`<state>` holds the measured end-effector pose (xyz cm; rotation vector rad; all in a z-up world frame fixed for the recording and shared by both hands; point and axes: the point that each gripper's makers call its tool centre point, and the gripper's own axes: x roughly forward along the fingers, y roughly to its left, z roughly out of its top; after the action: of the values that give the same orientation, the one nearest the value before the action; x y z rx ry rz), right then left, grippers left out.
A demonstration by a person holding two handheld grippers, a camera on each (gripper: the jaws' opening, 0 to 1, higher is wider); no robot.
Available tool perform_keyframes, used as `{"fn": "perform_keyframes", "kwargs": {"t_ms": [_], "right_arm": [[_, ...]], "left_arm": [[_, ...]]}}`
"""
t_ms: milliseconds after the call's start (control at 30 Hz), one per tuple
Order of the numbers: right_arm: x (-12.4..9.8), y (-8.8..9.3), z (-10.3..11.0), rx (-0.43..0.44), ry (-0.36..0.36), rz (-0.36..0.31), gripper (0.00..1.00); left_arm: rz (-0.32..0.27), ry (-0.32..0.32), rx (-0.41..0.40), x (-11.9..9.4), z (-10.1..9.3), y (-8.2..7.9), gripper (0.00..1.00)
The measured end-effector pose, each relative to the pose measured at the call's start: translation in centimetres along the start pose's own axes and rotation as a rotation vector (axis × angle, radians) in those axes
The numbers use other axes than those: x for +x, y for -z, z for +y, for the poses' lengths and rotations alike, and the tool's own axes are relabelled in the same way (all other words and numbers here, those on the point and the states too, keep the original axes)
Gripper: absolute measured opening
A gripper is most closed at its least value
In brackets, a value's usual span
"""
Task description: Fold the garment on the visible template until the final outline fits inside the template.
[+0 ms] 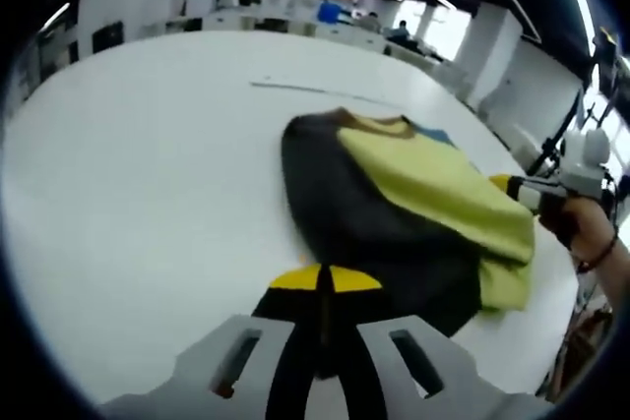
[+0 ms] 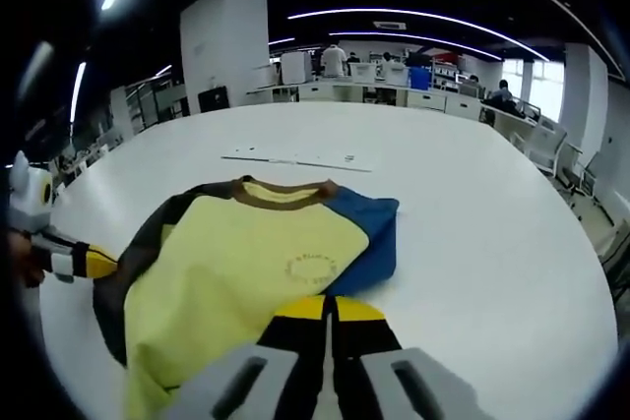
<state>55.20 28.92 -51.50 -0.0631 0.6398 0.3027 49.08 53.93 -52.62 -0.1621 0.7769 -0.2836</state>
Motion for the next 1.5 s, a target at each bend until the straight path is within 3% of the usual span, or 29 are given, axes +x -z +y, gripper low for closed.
{"fn": "perform_keyframes", "kwargs": {"t_ms": [167, 433, 867, 1500], "right_arm": [[-0.4, -0.2, -0.6, -0.014, -0.001, 0.002, 0.0], [-1.3, -1.2, -3.0, -0.029, 0.005, -0.003, 0.0], [-2.3, -1.2, -6.2, -0.042, 0.021, 0.027, 0.0], [-3.7, 0.2, -9.8, -0.021, 0.06, 0.09, 0.0]], "left_arm": [[-0.034, -0.015, 0.005, -0.7, 1.0, -1.1, 0.0], [-0.083, -0.081, 0.026, -1.8, 4.6, -3.6, 0.0], [-0.084, -0.165, 0.071, -1.2, 9.6, -6.4, 0.0], [-0.039, -0.219, 0.161, 1.6, 12.7, -7.3, 0.0]]}}
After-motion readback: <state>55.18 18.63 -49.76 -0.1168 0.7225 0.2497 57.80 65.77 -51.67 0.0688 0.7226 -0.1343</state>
